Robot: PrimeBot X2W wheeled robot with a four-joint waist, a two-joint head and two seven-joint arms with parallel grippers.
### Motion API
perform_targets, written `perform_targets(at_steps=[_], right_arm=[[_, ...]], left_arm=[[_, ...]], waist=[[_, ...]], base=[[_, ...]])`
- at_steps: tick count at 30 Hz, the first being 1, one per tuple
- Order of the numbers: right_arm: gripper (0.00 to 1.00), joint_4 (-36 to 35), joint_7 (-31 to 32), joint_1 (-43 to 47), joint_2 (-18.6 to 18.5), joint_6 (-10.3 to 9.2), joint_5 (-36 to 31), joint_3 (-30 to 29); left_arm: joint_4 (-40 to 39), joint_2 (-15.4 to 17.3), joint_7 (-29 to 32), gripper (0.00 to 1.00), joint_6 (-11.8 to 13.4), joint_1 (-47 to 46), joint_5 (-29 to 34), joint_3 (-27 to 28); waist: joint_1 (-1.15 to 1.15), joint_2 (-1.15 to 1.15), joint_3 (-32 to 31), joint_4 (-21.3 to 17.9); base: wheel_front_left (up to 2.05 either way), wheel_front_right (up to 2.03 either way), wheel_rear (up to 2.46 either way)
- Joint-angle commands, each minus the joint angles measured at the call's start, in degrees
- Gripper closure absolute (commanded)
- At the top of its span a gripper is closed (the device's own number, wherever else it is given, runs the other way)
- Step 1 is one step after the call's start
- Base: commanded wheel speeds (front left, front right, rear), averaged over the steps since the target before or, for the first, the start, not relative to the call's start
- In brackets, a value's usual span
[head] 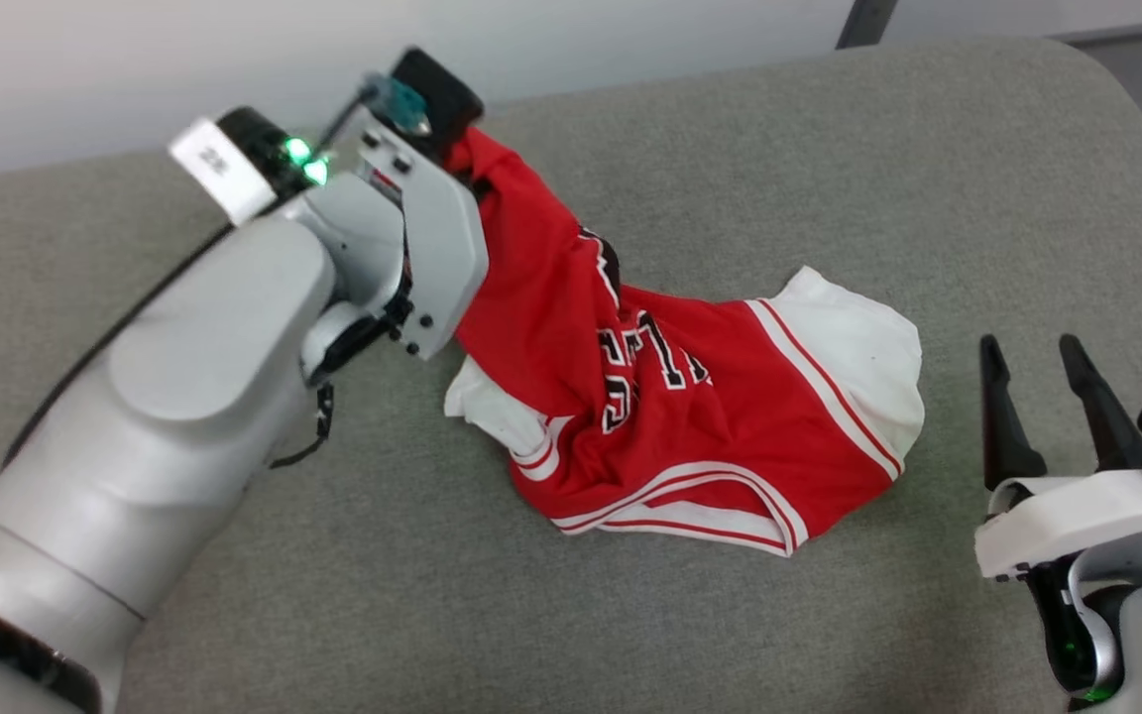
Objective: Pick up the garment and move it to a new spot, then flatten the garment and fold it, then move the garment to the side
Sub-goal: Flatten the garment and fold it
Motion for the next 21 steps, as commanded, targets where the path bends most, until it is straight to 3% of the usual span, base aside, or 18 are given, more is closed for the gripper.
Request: perform_targets(at_steps=[1,3,7,8,21], right_arm=[[0.0,0.4,-0.4,-0.8,0.2,-0.08,0.4,0.5],[0.0,0.9,-0.7,-1.4,0.2,-0.08,0.6,1.1],[0.0,2.0,-1.3,-2.2,0.3,-0.08,0.8,1.8],[0.0,2.3,-1.4,-2.4,0.3,-0.08,0.9,1.9],[0.0,3.0,-1.6,-2.1,-0.2,-0.08,0.1,0.6]], left_arm=[[1.7,0.1,-1.2,1.0,-0.2,-1.0,0.0,-1.8],[4.0,-0.8,-2.1,1.0,-0.2,-1.2,-1.7,-3.9],[7.2,-1.3,-1.4,0.13,-0.2,-1.7,-6.2,-7.6],[7.7,-1.2,-0.9,0.0,-0.1,-1.9,-7.6,-8.2],[8.5,1.9,6.9,0.0,-0.1,-4.8,-18.8,-12.5]], waist=[[0.0,0.0,1.2,-1.0],[0.0,0.0,1.8,-1.4],[0.0,0.0,2.3,-1.6],[0.0,0.0,2.4,-1.6],[0.0,0.0,0.1,1.0]], base=[[0.0,0.0,0.0],[0.0,0.0,0.0],[0.0,0.0,0.0],[0.0,0.0,0.0],[0.0,0.0,0.0]])
